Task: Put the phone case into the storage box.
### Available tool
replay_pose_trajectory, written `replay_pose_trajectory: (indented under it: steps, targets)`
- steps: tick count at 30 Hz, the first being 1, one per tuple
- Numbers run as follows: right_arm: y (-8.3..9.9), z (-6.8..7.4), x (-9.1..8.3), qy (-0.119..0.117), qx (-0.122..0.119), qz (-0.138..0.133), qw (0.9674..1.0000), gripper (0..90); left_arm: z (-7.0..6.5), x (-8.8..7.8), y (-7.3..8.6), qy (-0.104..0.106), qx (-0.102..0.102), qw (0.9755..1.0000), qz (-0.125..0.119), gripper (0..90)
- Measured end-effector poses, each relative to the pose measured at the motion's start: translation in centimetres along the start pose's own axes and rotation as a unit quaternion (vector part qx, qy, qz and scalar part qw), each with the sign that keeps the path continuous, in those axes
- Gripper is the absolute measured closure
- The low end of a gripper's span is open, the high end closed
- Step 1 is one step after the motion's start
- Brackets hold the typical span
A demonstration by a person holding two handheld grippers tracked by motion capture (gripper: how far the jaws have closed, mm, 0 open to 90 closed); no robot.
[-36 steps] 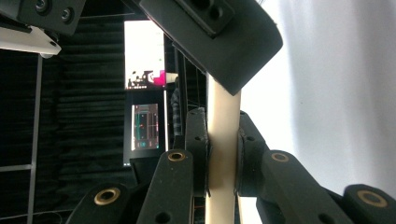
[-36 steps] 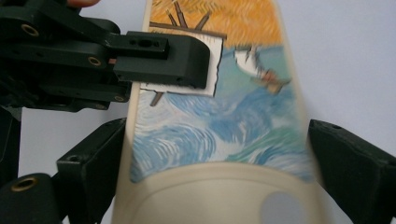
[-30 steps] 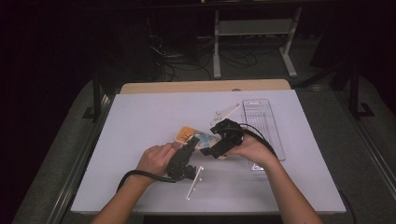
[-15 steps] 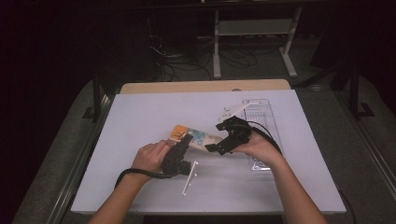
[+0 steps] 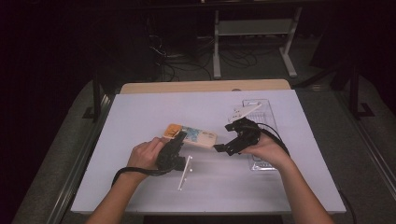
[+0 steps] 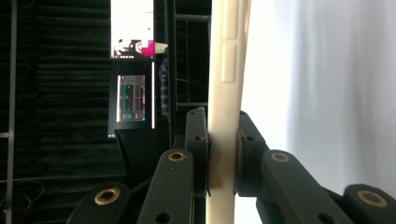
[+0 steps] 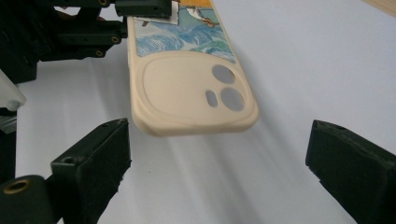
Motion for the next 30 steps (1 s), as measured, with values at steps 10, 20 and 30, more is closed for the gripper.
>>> replay_pose_trajectory:
  steps: [10,20,30]
  targets:
    - [1.2,-0.5,-0.6,0.019,0.007,0.003,0.9998,5.1,0.0,-0.1,0.7,0.005,-0.036,0.9993,0.012,79.3]
    - [2.2,-0.9,-0.8,0.024,0.020,0.002,0.9995,5.1,0.0,0.1,0.8,0.010,-0.100,0.9949,0.012,79.3]
    - [2.3,-0.9,-0.6,0.024,0.021,0.004,0.9995,5.5,0.0,0.3,0.7,0.022,-0.157,0.9873,0.014,79.3]
Point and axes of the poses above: each handheld gripper's, and its own axes: x roughly forward along the jaws, y roughly out of its underside, z roughly to its left, the point moved 10 cm from there along x, roughly forward along the jaws, and after that the axes turned 14 degrees about -z, right-handed, at the moved point
